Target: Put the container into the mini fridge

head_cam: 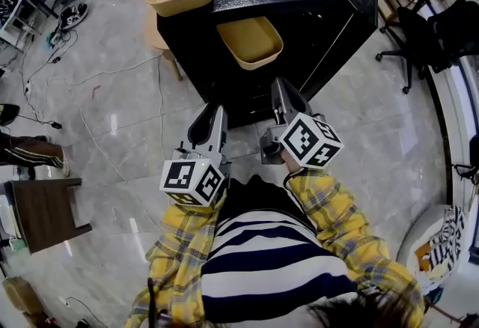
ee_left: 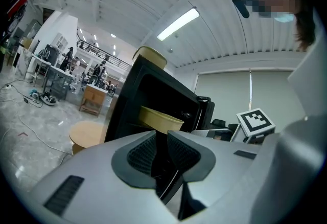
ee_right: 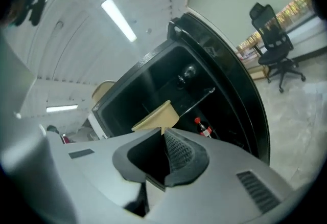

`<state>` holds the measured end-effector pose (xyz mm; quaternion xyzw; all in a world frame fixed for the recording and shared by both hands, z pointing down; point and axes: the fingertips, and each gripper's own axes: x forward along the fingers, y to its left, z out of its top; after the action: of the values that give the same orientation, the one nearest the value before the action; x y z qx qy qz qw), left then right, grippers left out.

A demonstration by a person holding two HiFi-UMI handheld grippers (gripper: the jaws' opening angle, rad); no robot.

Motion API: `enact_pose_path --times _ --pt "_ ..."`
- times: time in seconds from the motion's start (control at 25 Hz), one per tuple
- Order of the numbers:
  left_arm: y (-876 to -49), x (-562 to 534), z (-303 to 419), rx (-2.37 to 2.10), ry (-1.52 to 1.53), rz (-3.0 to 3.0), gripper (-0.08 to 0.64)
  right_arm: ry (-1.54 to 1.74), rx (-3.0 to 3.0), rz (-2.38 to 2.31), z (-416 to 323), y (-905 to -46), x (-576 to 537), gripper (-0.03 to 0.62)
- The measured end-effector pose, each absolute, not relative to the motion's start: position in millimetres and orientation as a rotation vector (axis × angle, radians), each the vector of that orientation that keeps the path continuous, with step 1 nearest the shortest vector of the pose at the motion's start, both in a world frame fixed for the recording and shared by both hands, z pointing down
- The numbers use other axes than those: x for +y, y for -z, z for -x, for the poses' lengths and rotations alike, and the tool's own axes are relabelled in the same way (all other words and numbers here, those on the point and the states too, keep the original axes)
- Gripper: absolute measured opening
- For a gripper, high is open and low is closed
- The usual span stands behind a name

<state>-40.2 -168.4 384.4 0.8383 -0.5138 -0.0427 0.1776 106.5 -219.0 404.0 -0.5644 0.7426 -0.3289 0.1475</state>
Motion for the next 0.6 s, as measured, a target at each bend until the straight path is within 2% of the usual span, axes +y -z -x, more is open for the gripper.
enact_pose_path --times 0.28,0.6 --pt "-391 -172 38 -1.466 0.105 -2.371 0.078 0.456 2.454 1.732 -85 -390 -225 0.028" --pt "-386 -174 39 -1.487 0.103 -2.375 0.078 0.376 2.571 1.720 -63 -391 -250 0.028"
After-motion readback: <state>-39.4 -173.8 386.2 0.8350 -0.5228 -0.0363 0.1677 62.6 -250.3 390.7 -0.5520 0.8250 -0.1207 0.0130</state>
